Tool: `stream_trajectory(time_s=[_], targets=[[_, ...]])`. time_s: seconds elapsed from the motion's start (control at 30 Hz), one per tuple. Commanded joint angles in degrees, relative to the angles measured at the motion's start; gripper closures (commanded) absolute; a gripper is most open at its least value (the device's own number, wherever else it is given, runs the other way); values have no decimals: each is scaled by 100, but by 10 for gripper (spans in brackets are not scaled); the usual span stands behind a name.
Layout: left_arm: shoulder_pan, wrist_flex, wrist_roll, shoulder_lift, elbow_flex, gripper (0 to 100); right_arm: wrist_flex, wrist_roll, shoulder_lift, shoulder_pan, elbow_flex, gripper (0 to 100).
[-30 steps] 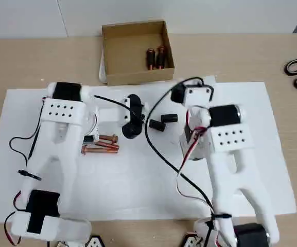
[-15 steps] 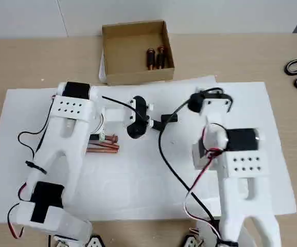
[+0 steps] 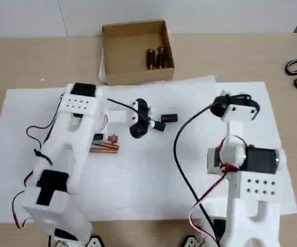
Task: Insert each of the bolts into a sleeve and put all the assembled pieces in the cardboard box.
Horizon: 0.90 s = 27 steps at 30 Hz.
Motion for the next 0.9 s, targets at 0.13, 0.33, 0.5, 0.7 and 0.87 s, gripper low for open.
stream_trajectory(time_s=[0.13,0.33,0.5,0.7,0.87], targets=[[193,-229,-510,53,-75,989,-66,79,-224,101,-26,995],[308,-545,-352,387,-84,988,-66,53,-224,101,-26,995],[316,-598,-334,431,-84,938,-66,53,-224,110,-26,995],[308,-607,-334,448,-92,930,-66,53,-224,110,-26,995],[290,-862,-334,475,-75,930,-66,53,-224,110,-26,995]])
